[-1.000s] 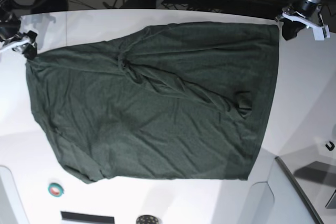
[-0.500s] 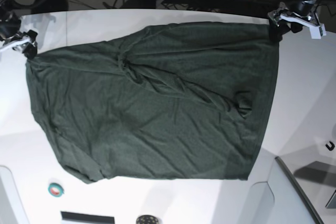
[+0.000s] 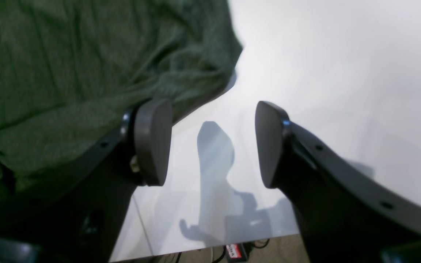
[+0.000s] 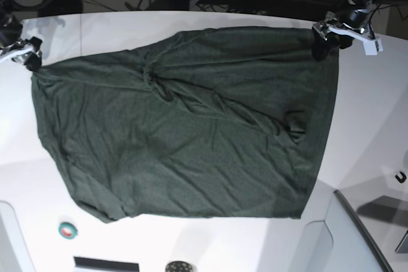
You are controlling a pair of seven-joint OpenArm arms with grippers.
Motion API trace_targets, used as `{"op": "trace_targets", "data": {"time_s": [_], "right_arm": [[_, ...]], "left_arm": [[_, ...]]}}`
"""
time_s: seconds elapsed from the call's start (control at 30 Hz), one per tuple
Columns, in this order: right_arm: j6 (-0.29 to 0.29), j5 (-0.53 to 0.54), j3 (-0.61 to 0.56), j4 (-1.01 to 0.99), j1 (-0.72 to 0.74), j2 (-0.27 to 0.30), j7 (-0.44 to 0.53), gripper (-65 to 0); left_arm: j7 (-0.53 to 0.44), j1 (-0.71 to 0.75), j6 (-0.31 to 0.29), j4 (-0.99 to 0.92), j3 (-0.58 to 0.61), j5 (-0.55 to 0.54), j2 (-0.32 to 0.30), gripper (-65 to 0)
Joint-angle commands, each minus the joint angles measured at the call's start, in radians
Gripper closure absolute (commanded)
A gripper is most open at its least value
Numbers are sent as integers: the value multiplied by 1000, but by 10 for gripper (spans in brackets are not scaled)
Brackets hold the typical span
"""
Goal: Layout the t-shirt on the table in an organized manner, then fold the t-shirt properly
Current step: 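Grasp the shirt corners with both grippers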
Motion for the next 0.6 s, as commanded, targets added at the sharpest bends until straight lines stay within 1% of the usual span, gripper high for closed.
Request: {"op": "trace_targets", "data": {"time_s": [0.0, 0.03, 0.1, 0.17, 0.2, 0.23, 0.37, 0.4, 0.47, 0.53, 0.57], "right_arm": [[11, 12, 6, 19, 0, 11, 18, -341], [11, 12, 6, 19, 0, 11, 18, -341], [11, 12, 6, 13, 5, 11, 18, -341], [11, 12, 2, 18, 5, 11, 18, -339], [11, 12, -2, 22, 5, 8, 18, -330], [13, 12, -4, 29, 5, 8, 18, -302], [13, 12, -4, 44, 8, 4, 15, -140], [13, 12, -4, 39, 17, 4, 15, -119], [13, 12, -4, 36, 22, 4, 15, -152], [11, 12, -4, 22, 26, 4, 14, -230], [11, 12, -4, 13, 26, 4, 14, -275]], "left_arm": [[20, 11, 3, -1, 2, 7, -3, -522], [20, 11, 3, -2, 2, 7, -3, -457], [20, 11, 3, -2, 2, 7, -3, -304], [20, 2, 3, -2, 2, 7, -3, -127], [20, 1, 3, -2, 0, 7, -3, -48], [22, 1, 3, -2, -1, 7, -3, 0], [28, 2, 3, 21, -4, 2, -5, 0], [30, 5, 3, 39, -4, 2, -5, 0], [30, 10, 3, 88, -3, 2, -5, 0], [45, 27, 9, 142, -4, -1, -5, 0], [74, 28, 9, 169, -7, -1, -5, 0]]}}
